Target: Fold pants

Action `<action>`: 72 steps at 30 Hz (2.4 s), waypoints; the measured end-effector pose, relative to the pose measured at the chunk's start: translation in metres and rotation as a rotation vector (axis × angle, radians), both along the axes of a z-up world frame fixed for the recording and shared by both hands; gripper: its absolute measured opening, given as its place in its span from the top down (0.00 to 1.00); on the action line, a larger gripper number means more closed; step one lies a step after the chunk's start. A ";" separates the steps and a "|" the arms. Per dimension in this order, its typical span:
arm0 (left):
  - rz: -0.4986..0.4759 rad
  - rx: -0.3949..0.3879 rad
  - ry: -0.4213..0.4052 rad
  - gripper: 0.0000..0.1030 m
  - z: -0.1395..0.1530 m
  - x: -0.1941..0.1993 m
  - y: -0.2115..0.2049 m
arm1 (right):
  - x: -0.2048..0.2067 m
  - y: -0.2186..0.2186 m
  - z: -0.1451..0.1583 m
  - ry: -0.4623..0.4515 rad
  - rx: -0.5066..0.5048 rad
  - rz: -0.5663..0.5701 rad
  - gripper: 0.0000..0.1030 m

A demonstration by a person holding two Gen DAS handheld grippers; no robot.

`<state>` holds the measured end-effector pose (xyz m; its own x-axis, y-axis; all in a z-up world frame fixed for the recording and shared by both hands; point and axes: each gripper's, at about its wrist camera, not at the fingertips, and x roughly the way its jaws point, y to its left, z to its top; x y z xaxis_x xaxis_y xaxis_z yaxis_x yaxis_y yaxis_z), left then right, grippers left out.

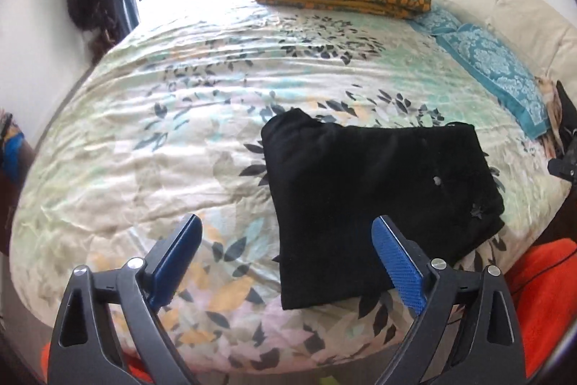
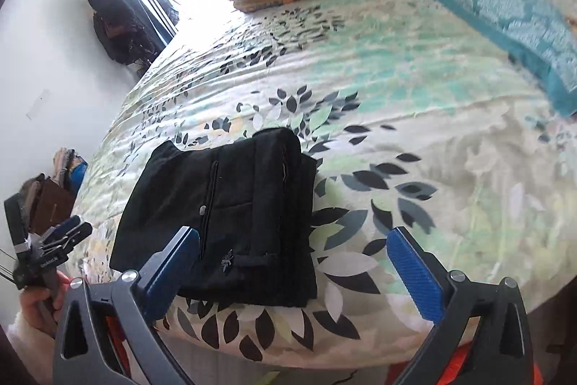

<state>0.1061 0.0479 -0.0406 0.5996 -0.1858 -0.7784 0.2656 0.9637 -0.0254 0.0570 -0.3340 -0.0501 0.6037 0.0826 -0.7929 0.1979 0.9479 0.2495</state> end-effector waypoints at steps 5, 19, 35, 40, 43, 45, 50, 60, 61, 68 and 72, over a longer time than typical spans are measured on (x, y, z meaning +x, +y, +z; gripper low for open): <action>0.021 -0.036 -0.078 0.07 0.051 -0.053 -0.017 | -0.047 0.049 0.060 -0.048 -0.129 0.007 0.00; 0.130 0.075 0.027 0.02 0.060 -0.098 -0.045 | -0.106 0.138 0.050 -0.016 -0.304 0.037 0.00; 0.064 0.168 0.087 0.02 0.047 -0.109 -0.061 | -0.109 0.149 0.057 -0.044 -0.332 0.017 0.00; 0.065 0.146 0.115 0.02 0.042 -0.107 -0.059 | -0.105 0.148 0.054 -0.019 -0.320 0.010 0.00; 0.068 0.140 0.120 0.02 0.042 -0.107 -0.058 | -0.103 0.147 0.052 -0.009 -0.317 0.008 0.00; 0.067 0.139 0.125 0.02 0.041 -0.107 -0.058 | -0.103 0.148 0.051 -0.004 -0.317 0.008 0.00; 0.058 0.135 0.133 0.02 0.039 -0.108 -0.057 | -0.101 0.148 0.048 0.003 -0.305 0.013 0.00; 0.050 0.128 0.152 0.02 0.036 -0.112 -0.052 | -0.100 0.159 0.043 0.030 -0.288 0.044 0.00; 0.051 0.128 0.154 0.02 0.035 -0.112 -0.052 | -0.099 0.159 0.042 0.035 -0.287 0.049 0.00; 0.052 0.134 0.157 0.02 0.033 -0.112 -0.052 | -0.100 0.160 0.038 0.054 -0.273 0.063 0.00; 0.051 0.139 0.170 0.02 0.028 -0.111 -0.052 | -0.100 0.162 0.038 0.053 -0.271 0.067 0.00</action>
